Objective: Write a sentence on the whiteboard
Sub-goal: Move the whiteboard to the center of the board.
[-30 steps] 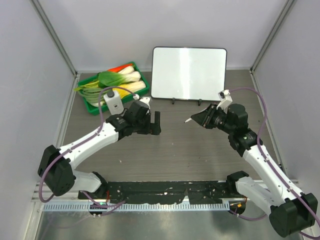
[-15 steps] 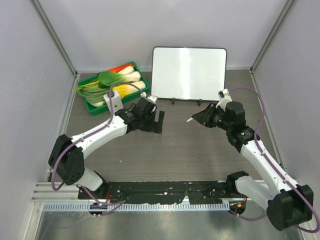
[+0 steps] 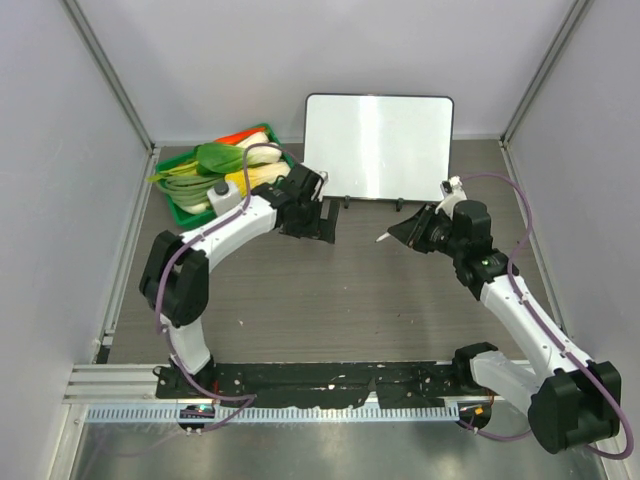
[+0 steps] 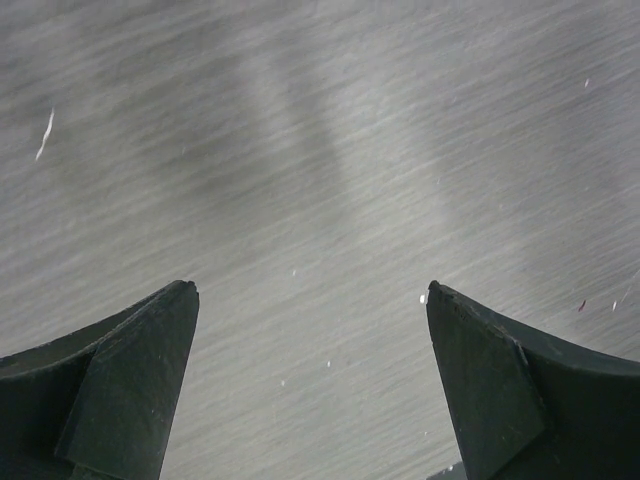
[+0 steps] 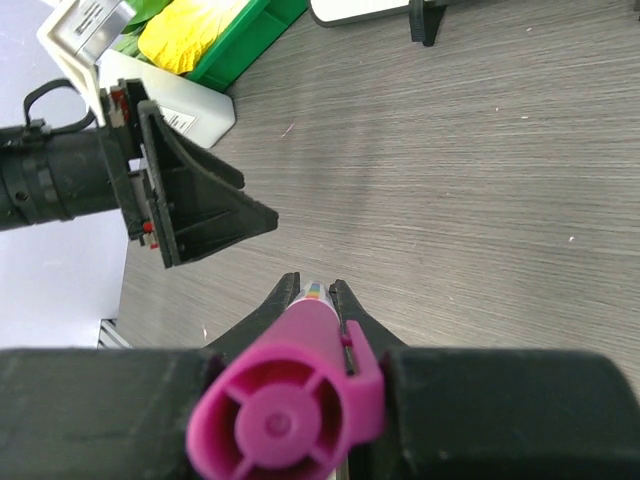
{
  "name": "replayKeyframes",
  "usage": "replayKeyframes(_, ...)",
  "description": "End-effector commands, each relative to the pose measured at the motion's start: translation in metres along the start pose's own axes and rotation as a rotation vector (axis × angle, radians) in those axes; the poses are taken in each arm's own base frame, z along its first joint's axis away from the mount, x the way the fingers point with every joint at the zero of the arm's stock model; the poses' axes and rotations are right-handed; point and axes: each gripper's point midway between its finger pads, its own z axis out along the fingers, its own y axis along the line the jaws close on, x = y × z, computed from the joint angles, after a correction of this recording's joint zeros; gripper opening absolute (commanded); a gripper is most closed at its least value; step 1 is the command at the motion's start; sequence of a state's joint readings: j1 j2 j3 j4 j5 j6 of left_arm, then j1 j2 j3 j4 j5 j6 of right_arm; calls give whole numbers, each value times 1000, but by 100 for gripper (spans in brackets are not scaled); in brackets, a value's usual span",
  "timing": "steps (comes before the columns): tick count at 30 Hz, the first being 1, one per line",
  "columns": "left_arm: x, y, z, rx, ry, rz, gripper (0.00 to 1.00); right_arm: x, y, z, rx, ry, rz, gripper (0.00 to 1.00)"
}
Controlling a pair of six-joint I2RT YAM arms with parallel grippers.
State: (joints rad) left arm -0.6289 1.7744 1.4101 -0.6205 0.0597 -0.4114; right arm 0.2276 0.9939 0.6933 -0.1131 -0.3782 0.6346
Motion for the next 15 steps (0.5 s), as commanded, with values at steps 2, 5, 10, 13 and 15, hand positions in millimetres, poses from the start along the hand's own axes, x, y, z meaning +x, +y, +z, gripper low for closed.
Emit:
replayKeyframes(2, -20, -15, 13, 49, 50, 26, 100, -15, -1, -1, 4, -55, -4, 1)
replayKeyframes(5, -29, -17, 31, 44, 59, 27, 100, -17, -4, -2, 16, -61, 1, 1)
replayKeyframes(10, -53, -28, 55, 71, 46, 40, 99, -18, -9, -4, 37, -62, -3, 1)
replayKeyframes(13, -67, -28, 67, 53, 43, 48, 98, -20, -13, -5, 53, -67, -4, 1)
replayKeyframes(15, -77, -28, 75, 30, 31, 52, 97, -20, -15, -7, 62, -68, -10, 1)
